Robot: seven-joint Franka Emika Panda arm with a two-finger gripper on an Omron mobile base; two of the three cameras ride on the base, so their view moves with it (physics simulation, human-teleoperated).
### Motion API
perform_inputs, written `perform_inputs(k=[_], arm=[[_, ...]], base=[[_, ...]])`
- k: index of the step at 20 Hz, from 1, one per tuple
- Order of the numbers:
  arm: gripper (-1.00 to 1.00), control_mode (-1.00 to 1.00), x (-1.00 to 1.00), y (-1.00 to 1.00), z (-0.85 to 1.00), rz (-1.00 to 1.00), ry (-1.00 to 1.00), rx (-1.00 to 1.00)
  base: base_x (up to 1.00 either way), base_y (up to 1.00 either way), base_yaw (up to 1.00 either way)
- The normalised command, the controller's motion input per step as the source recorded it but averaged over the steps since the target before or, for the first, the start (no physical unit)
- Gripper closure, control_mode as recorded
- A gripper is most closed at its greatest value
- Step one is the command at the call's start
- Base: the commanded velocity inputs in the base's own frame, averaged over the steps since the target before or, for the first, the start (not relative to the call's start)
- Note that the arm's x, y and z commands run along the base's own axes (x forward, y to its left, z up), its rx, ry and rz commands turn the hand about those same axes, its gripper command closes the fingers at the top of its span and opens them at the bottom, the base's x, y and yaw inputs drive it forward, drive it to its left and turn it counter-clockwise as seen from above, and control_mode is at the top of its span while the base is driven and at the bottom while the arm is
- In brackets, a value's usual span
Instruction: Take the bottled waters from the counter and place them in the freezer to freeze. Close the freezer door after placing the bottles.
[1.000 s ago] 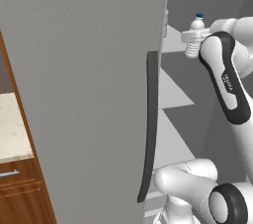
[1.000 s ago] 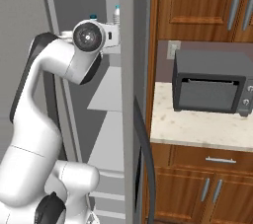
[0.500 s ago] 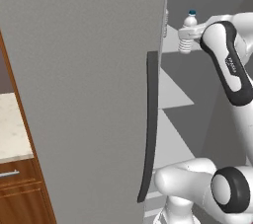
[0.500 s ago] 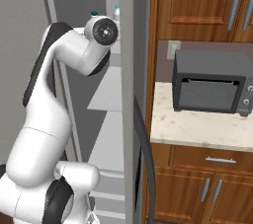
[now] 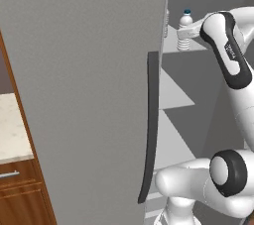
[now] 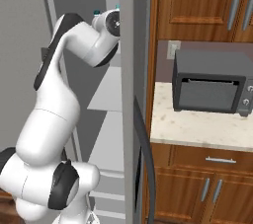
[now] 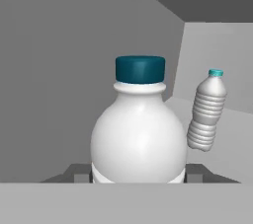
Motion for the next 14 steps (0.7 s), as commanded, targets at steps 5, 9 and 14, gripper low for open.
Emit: perform_inputs(k=[5, 9, 14], arm=[[1.0, -1.0, 0.29, 0.0, 0.0, 0.0, 0.02, 0.0], [1.0, -1.0, 0.22, 0.0, 0.0, 0.0, 0.01, 0.03], [1.0, -1.0, 0.19, 0.0, 0.0, 0.0, 0.0, 0.01]], base=[[0.0, 0.0, 0.0], [0.0, 0.0, 0.0], [0.0, 0.0, 0.0]])
